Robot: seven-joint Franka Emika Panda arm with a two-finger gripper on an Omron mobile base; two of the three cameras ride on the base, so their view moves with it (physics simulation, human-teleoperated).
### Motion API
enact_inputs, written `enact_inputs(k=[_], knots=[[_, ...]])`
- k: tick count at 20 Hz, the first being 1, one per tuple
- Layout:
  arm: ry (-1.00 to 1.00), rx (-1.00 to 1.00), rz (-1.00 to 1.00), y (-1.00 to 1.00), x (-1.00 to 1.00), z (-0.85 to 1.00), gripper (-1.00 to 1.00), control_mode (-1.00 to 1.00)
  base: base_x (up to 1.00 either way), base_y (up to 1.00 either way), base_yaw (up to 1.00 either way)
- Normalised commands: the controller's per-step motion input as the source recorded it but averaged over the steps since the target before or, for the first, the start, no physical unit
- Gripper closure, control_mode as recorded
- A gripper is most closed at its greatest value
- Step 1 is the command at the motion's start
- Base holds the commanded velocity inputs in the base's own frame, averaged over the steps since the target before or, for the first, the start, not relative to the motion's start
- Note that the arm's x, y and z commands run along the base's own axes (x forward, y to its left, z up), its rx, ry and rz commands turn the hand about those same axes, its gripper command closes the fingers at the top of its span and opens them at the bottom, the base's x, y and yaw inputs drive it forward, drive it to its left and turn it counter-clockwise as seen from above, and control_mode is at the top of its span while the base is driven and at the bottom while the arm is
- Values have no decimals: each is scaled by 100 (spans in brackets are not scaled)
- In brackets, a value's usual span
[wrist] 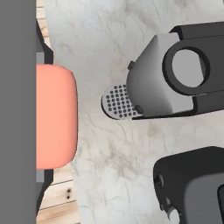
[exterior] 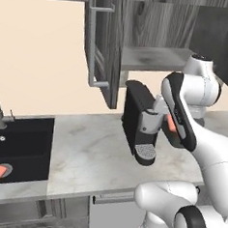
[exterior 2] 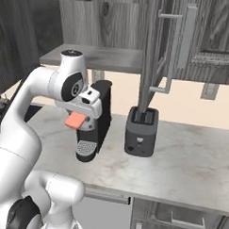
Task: Pick up the bar soap and bar soap from the sink, and place them back in the cabinet, and close the cabinet doors.
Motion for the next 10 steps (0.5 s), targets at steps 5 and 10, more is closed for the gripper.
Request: enact_inputs(k=[5,10], knots=[[-18,0,0,0,0,43,100,-100,0,0,0],[-20,0,0,0,6,51,100,-100,0,0,0]])
